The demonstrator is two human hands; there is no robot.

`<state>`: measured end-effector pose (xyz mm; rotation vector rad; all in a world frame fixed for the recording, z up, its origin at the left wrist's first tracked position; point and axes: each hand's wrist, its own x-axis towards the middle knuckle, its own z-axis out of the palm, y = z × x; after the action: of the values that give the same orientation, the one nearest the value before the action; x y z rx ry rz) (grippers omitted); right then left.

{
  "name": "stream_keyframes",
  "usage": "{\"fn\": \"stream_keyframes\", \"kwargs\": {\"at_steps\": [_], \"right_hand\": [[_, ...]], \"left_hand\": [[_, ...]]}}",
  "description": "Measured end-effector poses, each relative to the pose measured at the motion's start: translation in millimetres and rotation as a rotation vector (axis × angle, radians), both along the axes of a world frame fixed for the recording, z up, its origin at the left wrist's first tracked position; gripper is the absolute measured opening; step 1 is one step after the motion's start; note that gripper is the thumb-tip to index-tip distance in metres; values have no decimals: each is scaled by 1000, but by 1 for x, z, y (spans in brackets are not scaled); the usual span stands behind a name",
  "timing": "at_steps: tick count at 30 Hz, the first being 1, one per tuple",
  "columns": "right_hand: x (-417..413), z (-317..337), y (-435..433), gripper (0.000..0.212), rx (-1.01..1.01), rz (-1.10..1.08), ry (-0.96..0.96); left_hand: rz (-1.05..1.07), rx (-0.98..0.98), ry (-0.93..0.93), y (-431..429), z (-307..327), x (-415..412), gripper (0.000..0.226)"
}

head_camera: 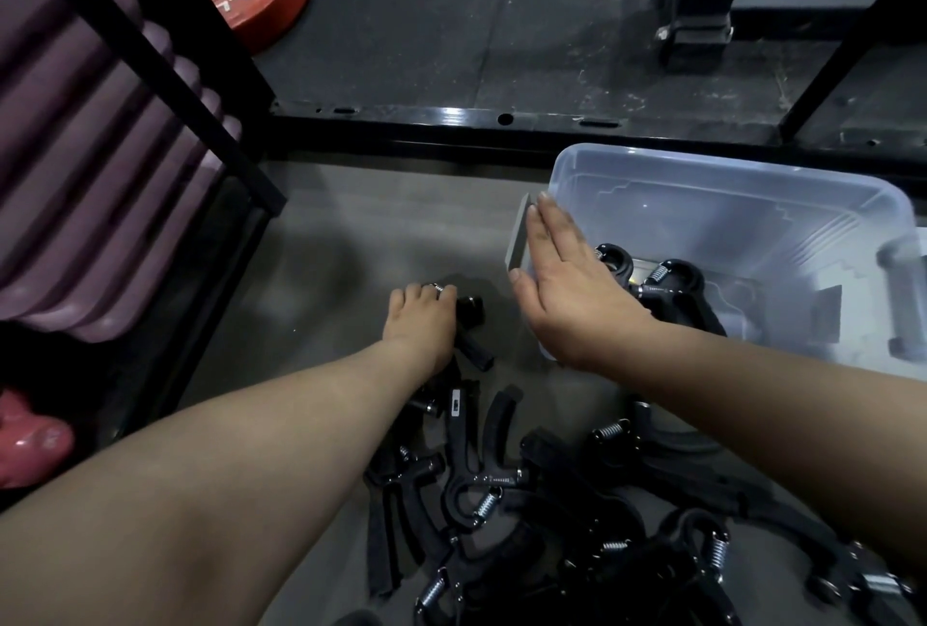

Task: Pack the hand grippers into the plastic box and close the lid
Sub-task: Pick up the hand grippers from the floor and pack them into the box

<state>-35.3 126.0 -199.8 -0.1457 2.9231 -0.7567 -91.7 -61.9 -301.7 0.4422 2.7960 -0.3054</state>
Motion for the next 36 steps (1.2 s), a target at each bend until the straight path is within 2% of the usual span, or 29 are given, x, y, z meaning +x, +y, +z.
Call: {"fn": "stream_keyframes", "kwargs": {"at_steps": [3, 8, 15, 18, 21, 23, 26, 28, 31, 33, 36], "right_hand": [[0, 1, 0, 69, 11, -1, 4], [0, 1, 0, 69, 9, 4, -7], [-1, 0, 0, 69, 9, 2, 9], [0, 0, -1, 69, 5, 1, 10], [-1, 1, 0, 69, 13, 3, 14], [0, 2, 0, 69, 8, 4, 6], [1, 2, 0, 68, 4, 0, -1], [1, 3, 1, 68, 15, 2, 3], [2, 5, 1, 68, 29, 2, -3], [3, 5, 1, 68, 26, 0, -8], [3, 5, 1, 68, 19, 2, -8]], "left_hand": [[7, 20, 7, -5, 1, -2, 52], [66, 70, -58, -6, 3, 2, 57], [-45, 3, 151, -8, 13, -5, 32], [-66, 1, 161, -8, 18, -4, 35], [85, 53, 164, -2, 33, -13, 43], [322, 257, 79, -3, 36, -25, 47], [720, 881, -86, -3, 44, -34, 42], [845, 1218, -180, 1, 58, -34, 32], [1067, 1576, -294, 7, 86, -37, 32], [1128, 1773, -382, 10, 100, -37, 25], [1030, 1838, -504, 18, 113, -30, 21]]}}
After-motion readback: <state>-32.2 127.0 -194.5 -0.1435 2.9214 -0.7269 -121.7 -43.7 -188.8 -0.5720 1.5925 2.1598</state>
